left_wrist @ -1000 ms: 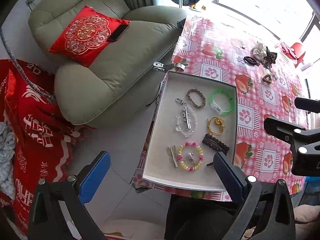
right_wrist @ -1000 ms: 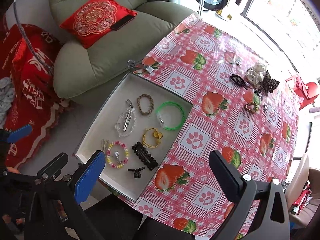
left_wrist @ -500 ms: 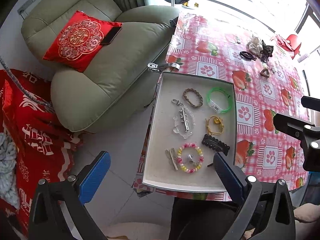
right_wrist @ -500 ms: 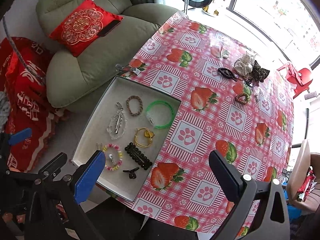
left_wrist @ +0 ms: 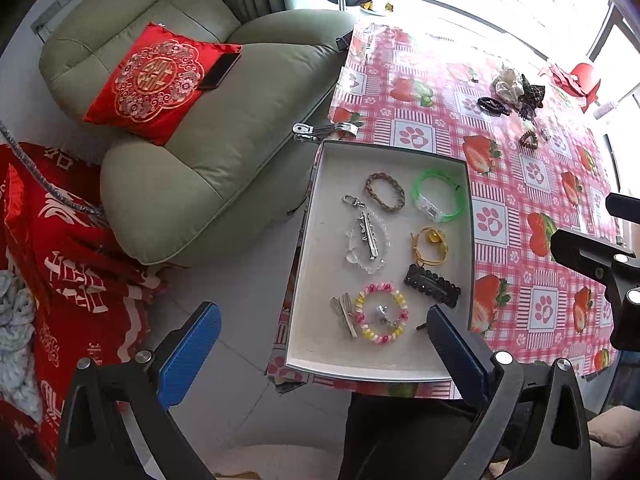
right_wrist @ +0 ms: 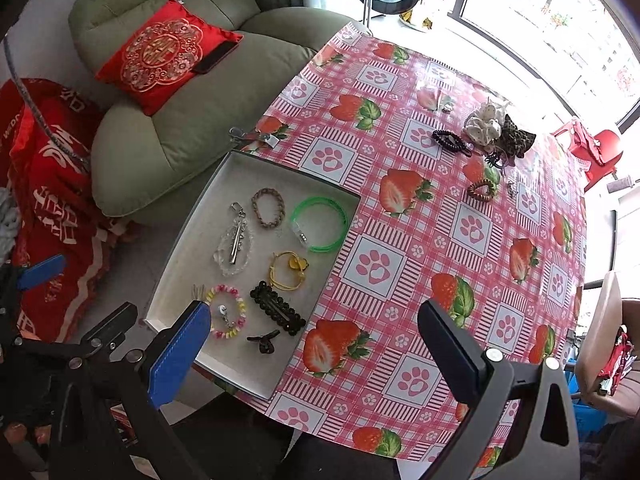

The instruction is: Organize jewelry

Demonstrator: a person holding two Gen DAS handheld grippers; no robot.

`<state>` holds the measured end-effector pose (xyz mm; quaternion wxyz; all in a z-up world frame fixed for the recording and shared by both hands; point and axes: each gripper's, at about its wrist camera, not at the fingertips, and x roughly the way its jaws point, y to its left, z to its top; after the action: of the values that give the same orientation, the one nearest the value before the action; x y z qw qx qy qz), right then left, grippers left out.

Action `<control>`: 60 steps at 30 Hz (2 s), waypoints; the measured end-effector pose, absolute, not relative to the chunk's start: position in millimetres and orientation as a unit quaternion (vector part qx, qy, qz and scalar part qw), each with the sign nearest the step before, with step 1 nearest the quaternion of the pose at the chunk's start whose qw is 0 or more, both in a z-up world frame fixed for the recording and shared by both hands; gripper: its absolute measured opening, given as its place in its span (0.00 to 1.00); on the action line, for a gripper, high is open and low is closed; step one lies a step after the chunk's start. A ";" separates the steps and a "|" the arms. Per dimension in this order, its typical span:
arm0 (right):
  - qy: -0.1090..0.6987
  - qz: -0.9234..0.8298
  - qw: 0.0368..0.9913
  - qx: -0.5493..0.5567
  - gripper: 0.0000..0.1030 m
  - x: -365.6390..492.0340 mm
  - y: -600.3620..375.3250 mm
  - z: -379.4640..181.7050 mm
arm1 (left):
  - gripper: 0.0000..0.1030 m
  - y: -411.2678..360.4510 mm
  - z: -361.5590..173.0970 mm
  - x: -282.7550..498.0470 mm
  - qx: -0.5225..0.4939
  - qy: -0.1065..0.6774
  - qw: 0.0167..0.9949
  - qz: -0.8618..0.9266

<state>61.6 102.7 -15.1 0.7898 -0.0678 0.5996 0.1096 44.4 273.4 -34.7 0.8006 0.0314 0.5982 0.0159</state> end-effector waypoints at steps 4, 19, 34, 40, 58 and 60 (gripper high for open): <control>0.599 0.110 0.790 -0.068 1.00 61.1 102.7 -15.7 | 1.00 273.4 -34.6 44.4 0.033 0.598 0.801 0.013; 0.599 0.107 0.791 -0.065 1.00 59.7 102.0 -14.3 | 1.00 269.7 -32.4 44.4 0.041 0.595 0.803 0.009; 0.599 0.107 0.791 -0.065 1.00 60.3 101.8 -14.5 | 1.00 268.9 -33.1 44.8 0.041 0.596 0.802 0.009; 0.599 0.107 0.791 -0.065 1.00 61.5 101.0 -14.2 | 1.00 268.2 -34.4 45.9 0.044 0.597 0.801 0.011; 0.600 0.107 0.791 -0.065 1.00 63.2 101.3 -14.5 | 1.00 266.2 -37.5 50.2 0.046 0.600 0.798 0.009; 0.599 0.106 0.791 -0.065 1.00 63.2 101.5 -14.5 | 1.00 266.1 -37.6 50.4 0.046 0.600 0.799 0.009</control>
<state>63.2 101.5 -14.5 0.7909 -0.0647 0.5991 0.1065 50.4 266.1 -37.6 0.7987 0.0456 0.5999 0.0089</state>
